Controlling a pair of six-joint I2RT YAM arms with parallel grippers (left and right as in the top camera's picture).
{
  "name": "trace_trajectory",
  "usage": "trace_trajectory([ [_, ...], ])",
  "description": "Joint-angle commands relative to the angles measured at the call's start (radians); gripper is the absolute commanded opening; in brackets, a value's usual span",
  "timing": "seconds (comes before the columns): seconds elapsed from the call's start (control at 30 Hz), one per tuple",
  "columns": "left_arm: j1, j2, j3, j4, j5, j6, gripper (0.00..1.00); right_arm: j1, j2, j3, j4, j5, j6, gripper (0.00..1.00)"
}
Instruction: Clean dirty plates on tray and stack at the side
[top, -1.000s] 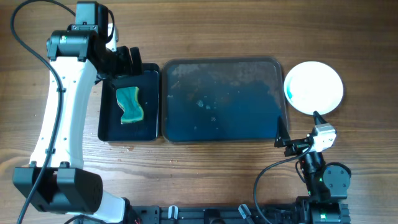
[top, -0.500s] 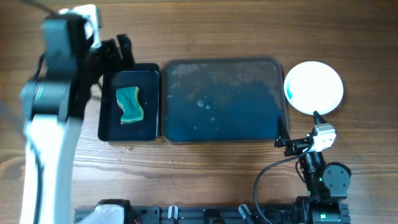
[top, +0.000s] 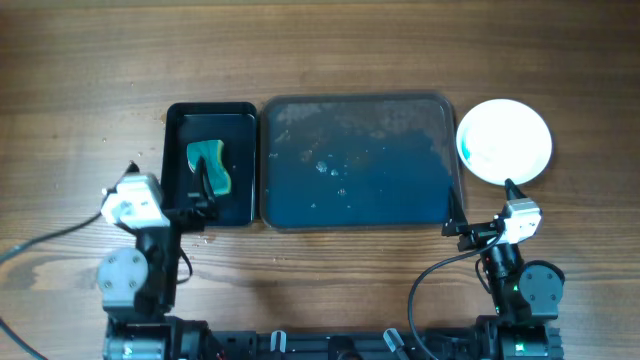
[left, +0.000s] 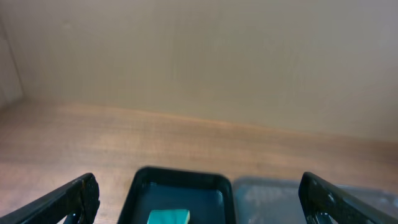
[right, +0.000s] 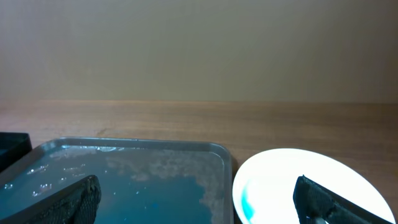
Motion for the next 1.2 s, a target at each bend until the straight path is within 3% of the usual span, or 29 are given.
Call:
trace_trajectory([
  [0.0,0.006,-0.122,-0.165,0.072,-0.01,0.017,1.0,0.007,0.0,0.0,0.004,0.013,0.005,1.0],
  [0.43,0.006,-0.177,-0.242,0.088,-0.014,0.07,1.0,0.007,0.0,0.0,0.004,0.013,0.005,0.99],
  [0.7,0.006,-0.317,-0.325,0.088,-0.014,0.073,1.0,0.007,0.0,0.0,0.004,0.013,0.005,1.0],
  [1.17,0.008,-0.317,-0.359,0.035,-0.013,0.073,1.0,0.007,0.0,0.0,0.004,0.013,0.005,1.0],
])
